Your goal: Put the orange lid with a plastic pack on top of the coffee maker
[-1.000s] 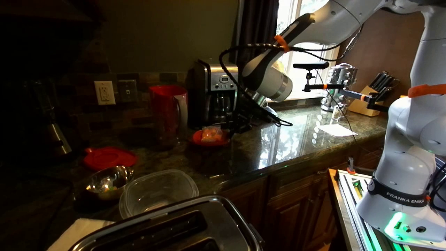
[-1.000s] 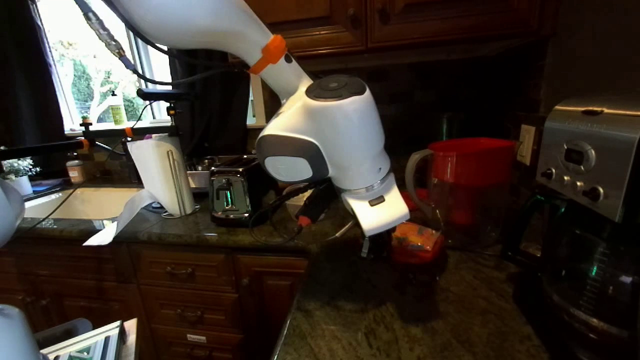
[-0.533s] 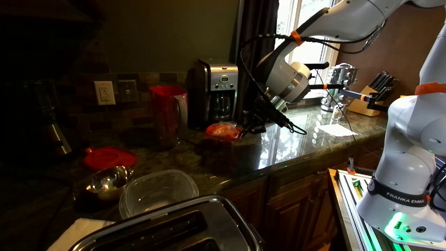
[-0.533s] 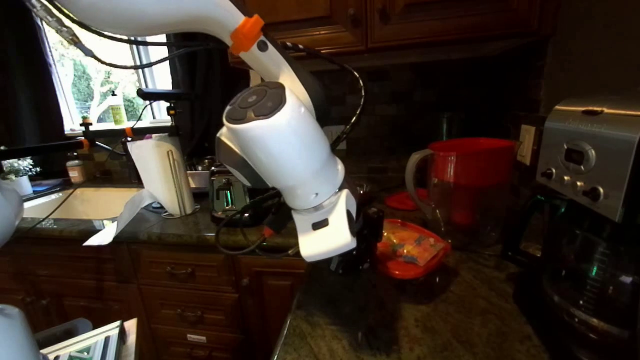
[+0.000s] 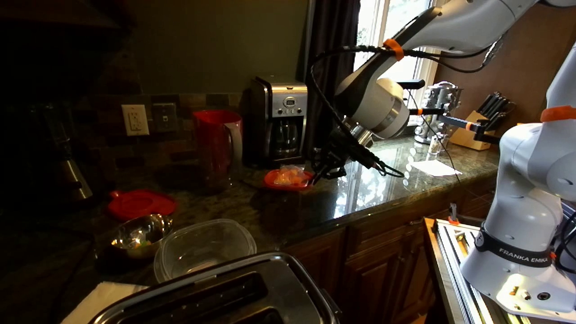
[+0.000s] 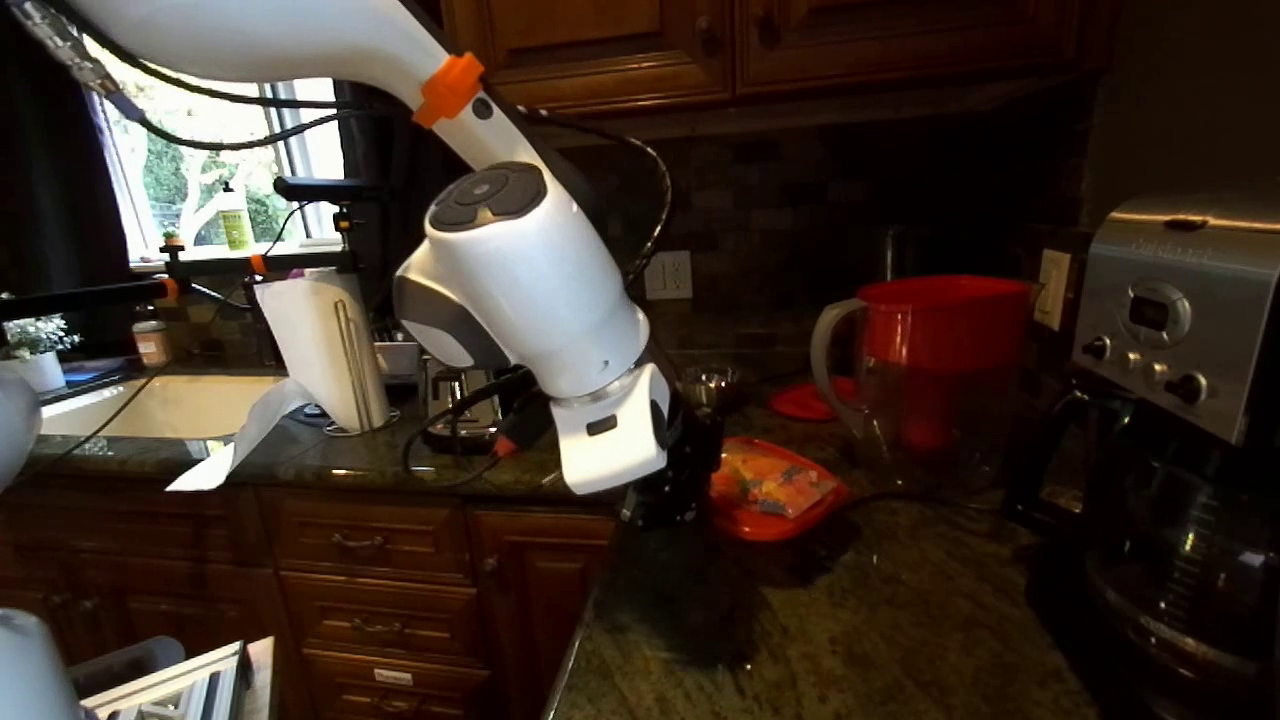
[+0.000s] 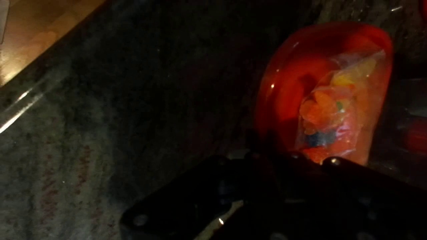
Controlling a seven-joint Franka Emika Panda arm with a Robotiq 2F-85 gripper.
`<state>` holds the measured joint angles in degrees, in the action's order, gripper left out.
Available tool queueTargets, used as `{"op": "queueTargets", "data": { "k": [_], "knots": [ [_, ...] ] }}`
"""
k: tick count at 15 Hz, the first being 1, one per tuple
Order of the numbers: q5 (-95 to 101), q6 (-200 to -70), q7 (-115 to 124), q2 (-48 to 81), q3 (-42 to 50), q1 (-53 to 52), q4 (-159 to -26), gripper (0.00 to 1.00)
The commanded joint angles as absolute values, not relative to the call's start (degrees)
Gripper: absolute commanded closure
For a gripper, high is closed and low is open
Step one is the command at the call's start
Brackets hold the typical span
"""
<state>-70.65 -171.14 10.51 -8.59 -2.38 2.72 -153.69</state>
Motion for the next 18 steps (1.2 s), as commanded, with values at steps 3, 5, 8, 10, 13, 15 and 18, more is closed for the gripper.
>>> {"op": "queueTargets", "data": {
  "k": [3,5,8,10,13,15,18],
  "knots": [
    [-45.4,-169.5,31.8,-10.7,-6.6,7.9,-154.0,0.98],
    [-36.7,-167.0,37.8,-12.9,-7.4,10.5,-153.0,0.98],
    [-35.1,-167.9,37.5,-11.3,-4.1,7.2,-151.9,0.98],
    [-34.5,-167.0,37.7,-12.2,-3.4,6.9,-151.4,0.92],
    [-35.3,-166.8,37.7,-11.8,-2.9,6.1,-151.4,0.98],
    [-35.8,-167.1,37.8,-13.5,-2.0,5.9,-151.3,0.98],
    [-36.1,-167.6,37.9,-16.1,-0.3,6.4,-150.8,0.98]
  ]
}}
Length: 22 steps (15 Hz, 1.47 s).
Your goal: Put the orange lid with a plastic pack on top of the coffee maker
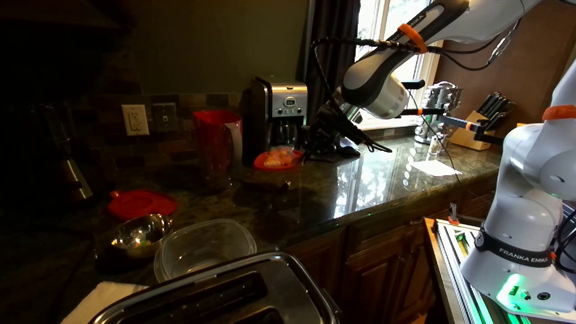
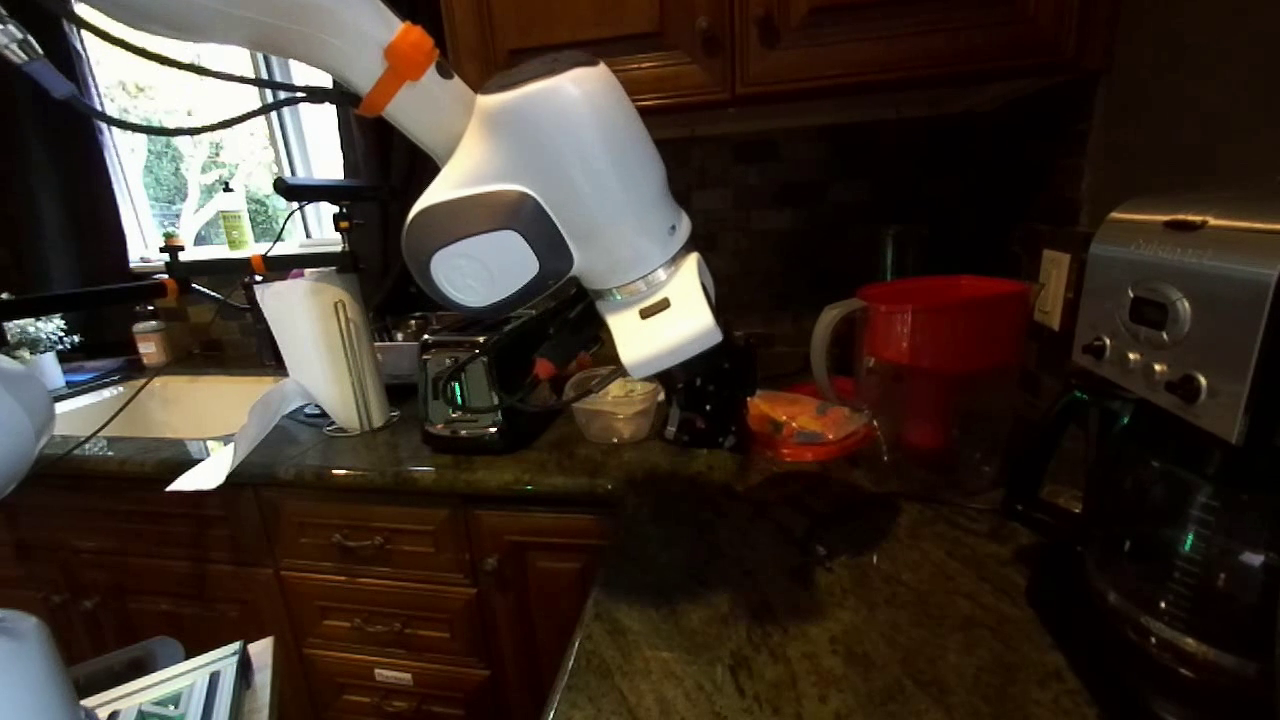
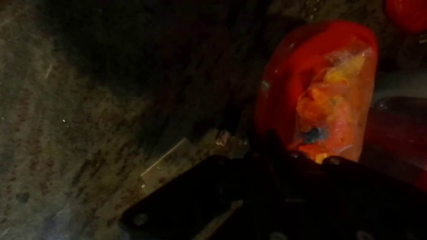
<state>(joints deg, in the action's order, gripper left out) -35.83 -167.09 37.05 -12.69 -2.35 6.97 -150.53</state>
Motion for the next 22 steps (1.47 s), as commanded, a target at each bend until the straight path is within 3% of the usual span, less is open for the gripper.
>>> {"op": "queueTargets", "data": {
  "k": [1,10,16,22],
  "knots": [
    [-35.7,-167.5,37.7,-17.1,0.2,6.6,-150.7,0.98],
    [-30.2,-164.0,41.9,-25.2,-2.1,14.7,-149.4,0.98],
    [-27.4,-153.4,50.0,-26.0,1.1,15.8,-141.7,0.98],
    [-24.3,-151.1,59.7,-25.6,1.5,17.4,-134.5,0.98]
  ]
}}
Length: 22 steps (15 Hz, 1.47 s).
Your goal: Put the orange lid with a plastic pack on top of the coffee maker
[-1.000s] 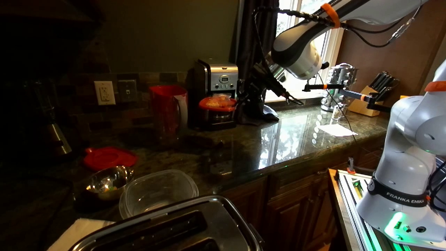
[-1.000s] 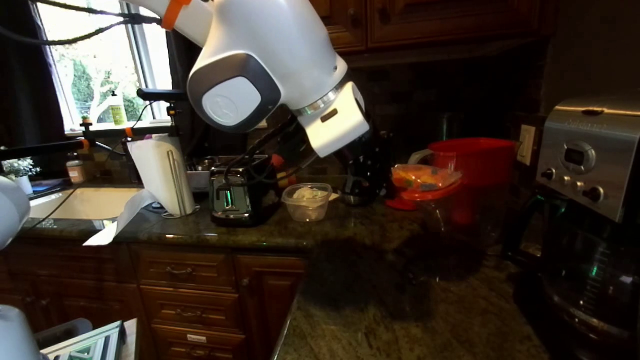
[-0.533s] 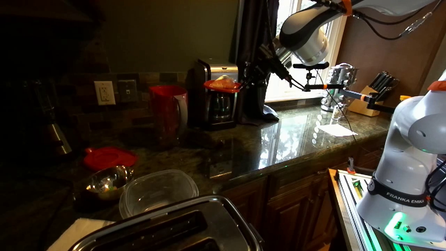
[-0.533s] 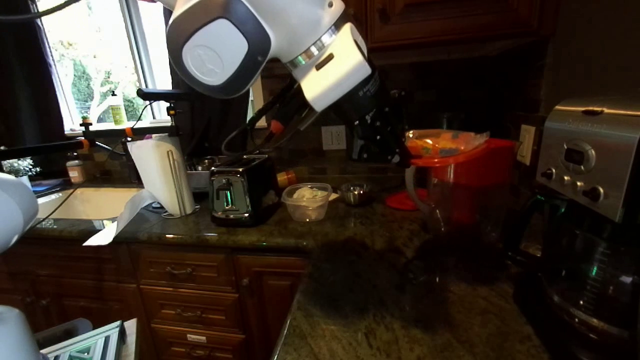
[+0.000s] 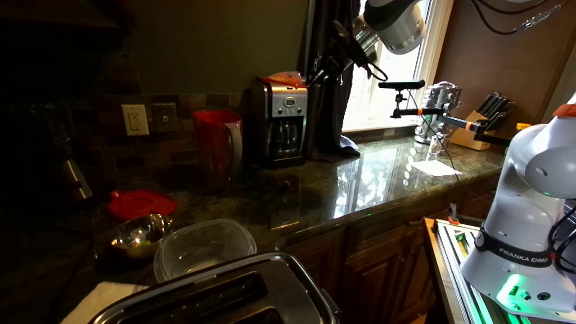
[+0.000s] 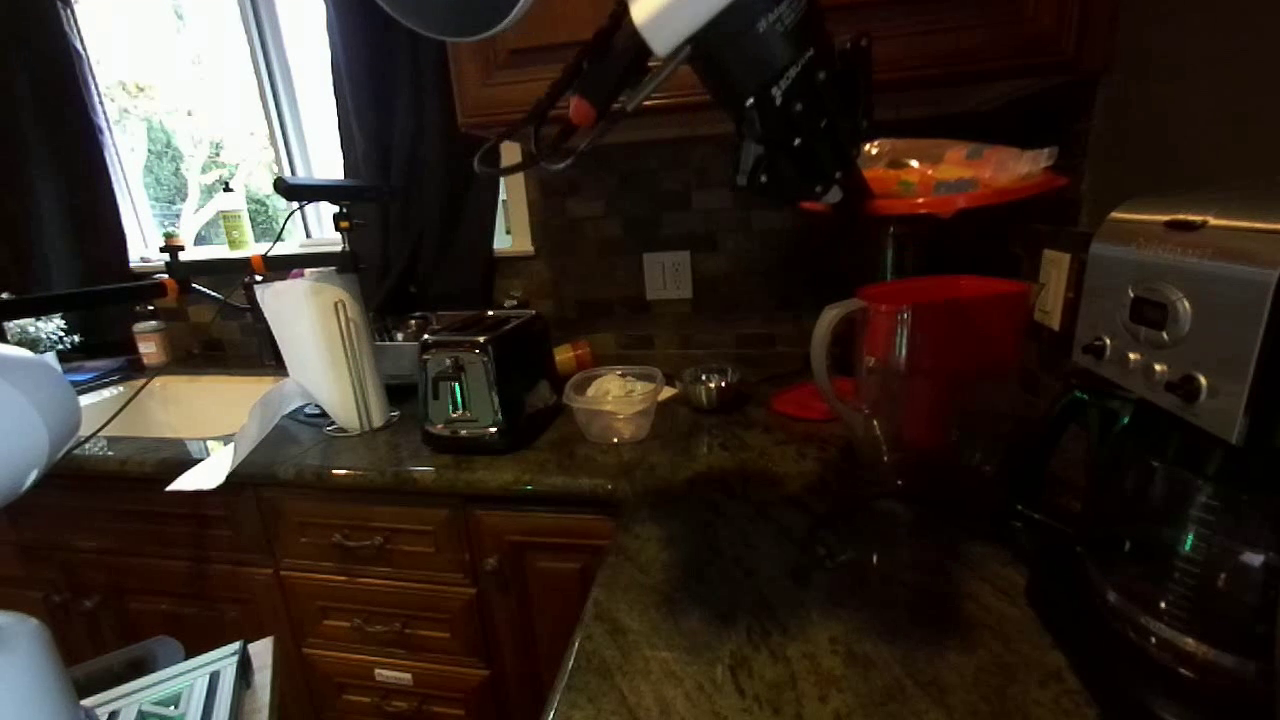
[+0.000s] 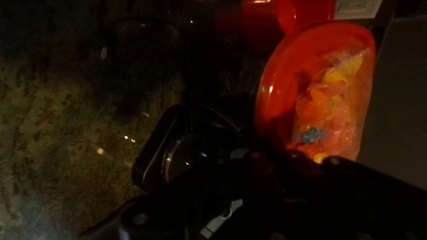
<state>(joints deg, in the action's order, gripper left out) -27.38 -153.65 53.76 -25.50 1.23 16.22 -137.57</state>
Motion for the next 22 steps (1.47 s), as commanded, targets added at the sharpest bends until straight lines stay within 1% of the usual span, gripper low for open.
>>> {"op": "queueTargets", "data": {
  "k": [1,5,6,10,11,13,17,22],
  "knots": [
    [-23.5,-150.9,61.8,-25.1,1.5,17.9,-133.1,0.98],
    [-21.6,-149.8,67.9,-22.8,2.5,18.4,-128.7,0.98],
    [-22.2,-151.4,65.3,-24.4,3.3,16.8,-131.3,0.92],
    [-22.0,-151.4,66.6,-22.9,3.8,16.7,-129.6,0.92],
    [-21.4,-152.6,68.0,-22.4,3.1,17.3,-129.5,0.98],
    [-19.6,-153.9,71.5,-20.9,2.1,19.0,-128.1,0.98],
    [-11.8,-152.5,80.2,-16.6,0.8,21.6,-122.2,0.98],
    [2.0,-148.0,97.0,-6.6,0.5,23.3,-108.6,0.98]
  ]
}}
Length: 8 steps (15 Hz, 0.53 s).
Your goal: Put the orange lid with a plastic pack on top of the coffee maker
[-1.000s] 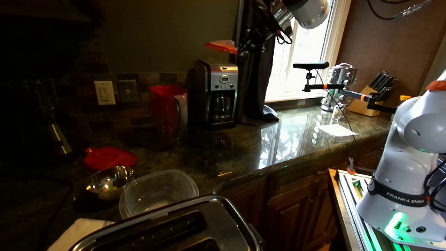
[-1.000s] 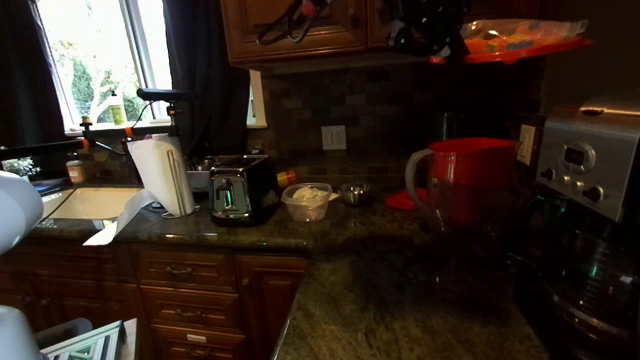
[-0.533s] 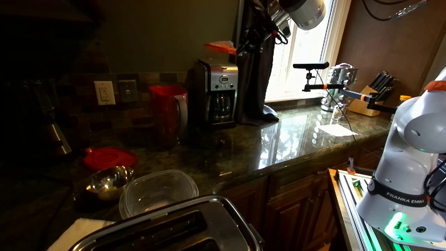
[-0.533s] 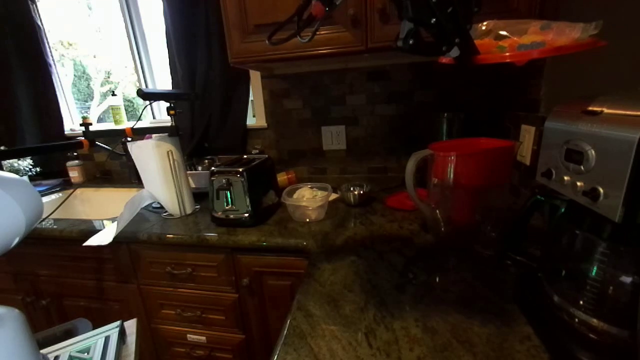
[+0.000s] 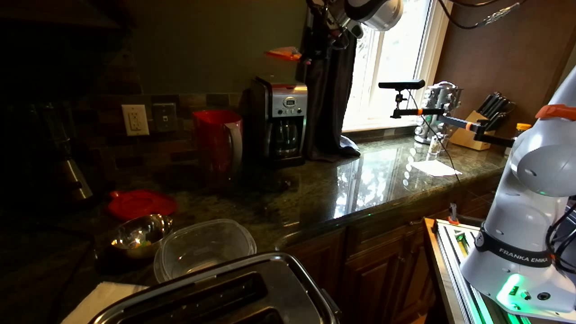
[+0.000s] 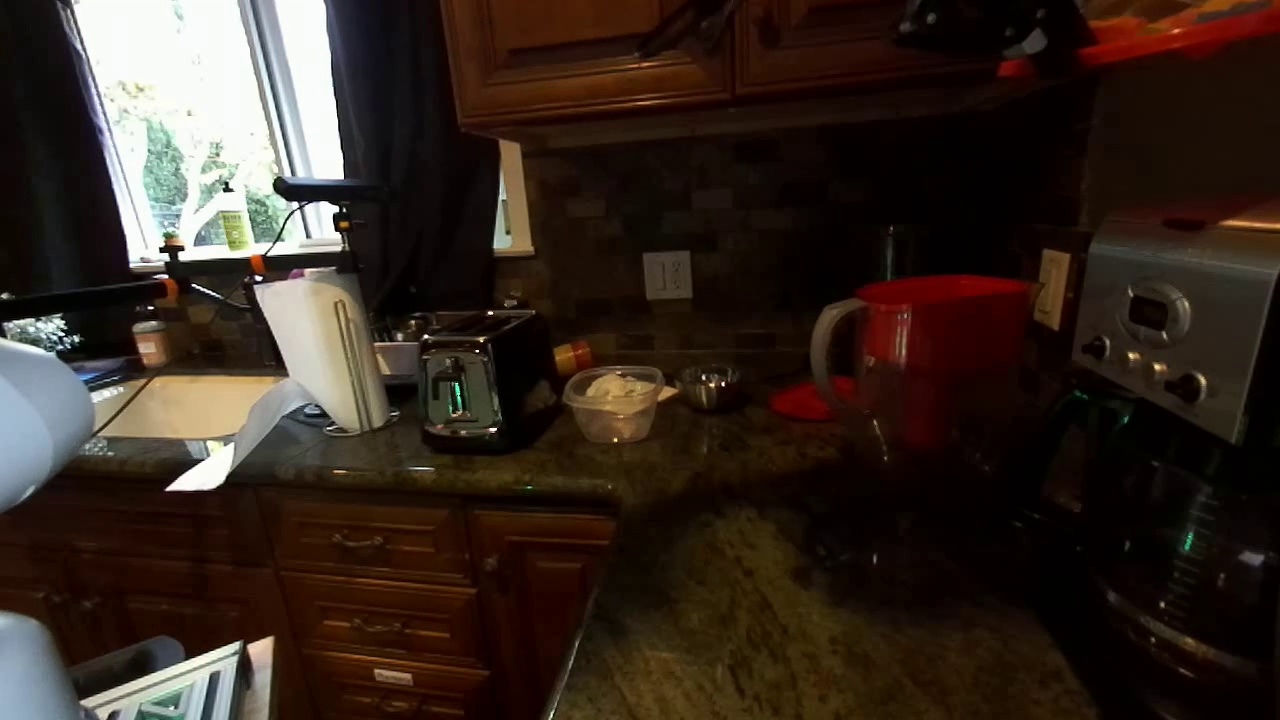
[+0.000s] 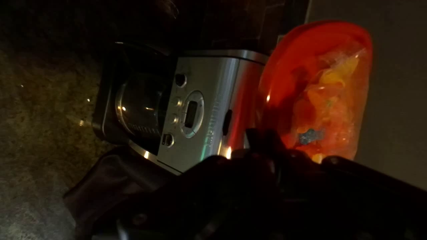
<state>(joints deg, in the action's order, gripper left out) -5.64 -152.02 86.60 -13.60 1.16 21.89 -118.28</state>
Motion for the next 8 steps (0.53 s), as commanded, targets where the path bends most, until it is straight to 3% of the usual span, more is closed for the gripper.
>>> {"op": "queueTargets", "data": {
  "k": [1,8],
  "knots": [
    [4.0,-146.0,99.7,-4.6,1.2,22.4,-105.8,0.98],
    [12.1,-141.0,113.8,8.8,7.2,15.5,-88.7,0.98]
  ]
}}
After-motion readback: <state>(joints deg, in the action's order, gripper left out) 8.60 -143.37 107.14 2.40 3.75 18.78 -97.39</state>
